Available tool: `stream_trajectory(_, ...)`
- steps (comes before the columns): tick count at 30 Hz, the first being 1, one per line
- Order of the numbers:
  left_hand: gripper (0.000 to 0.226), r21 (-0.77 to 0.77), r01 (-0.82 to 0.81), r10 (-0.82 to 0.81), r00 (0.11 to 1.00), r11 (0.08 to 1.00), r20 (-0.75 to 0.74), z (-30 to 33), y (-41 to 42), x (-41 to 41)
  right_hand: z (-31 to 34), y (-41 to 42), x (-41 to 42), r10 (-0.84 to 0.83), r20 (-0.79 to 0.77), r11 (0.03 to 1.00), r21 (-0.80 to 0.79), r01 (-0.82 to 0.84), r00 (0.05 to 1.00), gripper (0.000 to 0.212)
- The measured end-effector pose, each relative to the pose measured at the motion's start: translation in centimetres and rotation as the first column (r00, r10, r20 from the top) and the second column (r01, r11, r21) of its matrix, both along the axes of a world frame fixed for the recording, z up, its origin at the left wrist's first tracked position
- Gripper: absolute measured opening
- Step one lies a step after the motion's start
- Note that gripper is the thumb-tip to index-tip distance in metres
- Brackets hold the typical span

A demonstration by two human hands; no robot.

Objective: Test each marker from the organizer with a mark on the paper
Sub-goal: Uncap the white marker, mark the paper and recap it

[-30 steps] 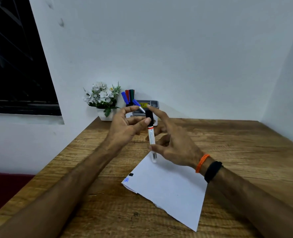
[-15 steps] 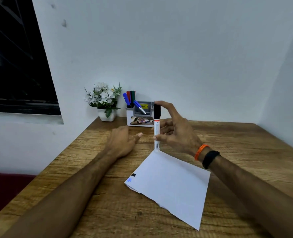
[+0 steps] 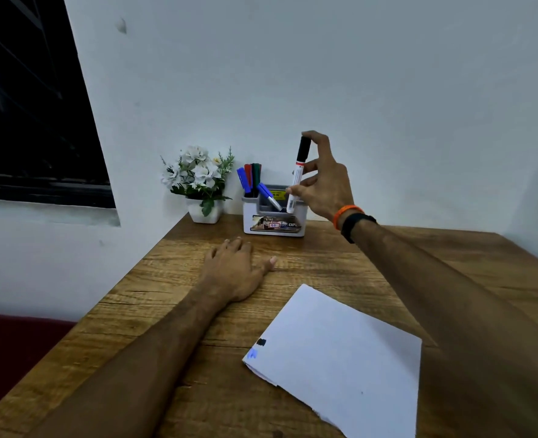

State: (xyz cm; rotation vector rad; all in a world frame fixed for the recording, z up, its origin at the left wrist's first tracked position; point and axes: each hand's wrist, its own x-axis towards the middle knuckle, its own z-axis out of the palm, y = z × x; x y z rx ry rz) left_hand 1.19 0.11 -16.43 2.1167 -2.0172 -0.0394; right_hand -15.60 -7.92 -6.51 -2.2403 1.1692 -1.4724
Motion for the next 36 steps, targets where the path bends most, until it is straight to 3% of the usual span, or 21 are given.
stream_trajectory(7, 0.080, -0.010, 0.002, -0.002, 1.000, 1.000, 0.000, -0.3, -0.1, 0.1, -0.5, -2.6, 0.8, -0.028, 0.030, 0.999, 0.031, 0.027, 0.999, 0.098)
stream_trajectory(23, 0.079, -0.018, -0.001, 0.001, 1.000, 1.000, 0.013, -0.3, 0.0, 0.1, -0.8, -3.9, 1.8, -0.145, -0.220, 0.989, -0.010, 0.147, 0.965, 0.088)
stream_trajectory(27, 0.079, -0.015, 0.000, 0.000, 1.000, 1.000, 0.020, -0.3, 0.0, 0.1, -1.5, -4.1, 1.6, -0.156, -0.352, 0.985, 0.011, 0.171, 0.923, 0.067)
stream_trajectory(33, 0.079, -0.015, -0.002, 0.002, 1.000, 1.000, 0.016, -0.3, 0.0, 0.1, -1.5, -3.9, 1.9, -0.183, -0.286, 0.979, 0.031, 0.200, 0.941, 0.057)
stream_trajectory(36, 0.079, -0.014, -0.001, 0.002, 1.000, 1.000, 0.018, -0.3, 0.1, 0.1, -1.1, -3.6, 2.7, -0.208, -0.218, 0.978, -0.072, 0.197, 0.953, 0.060)
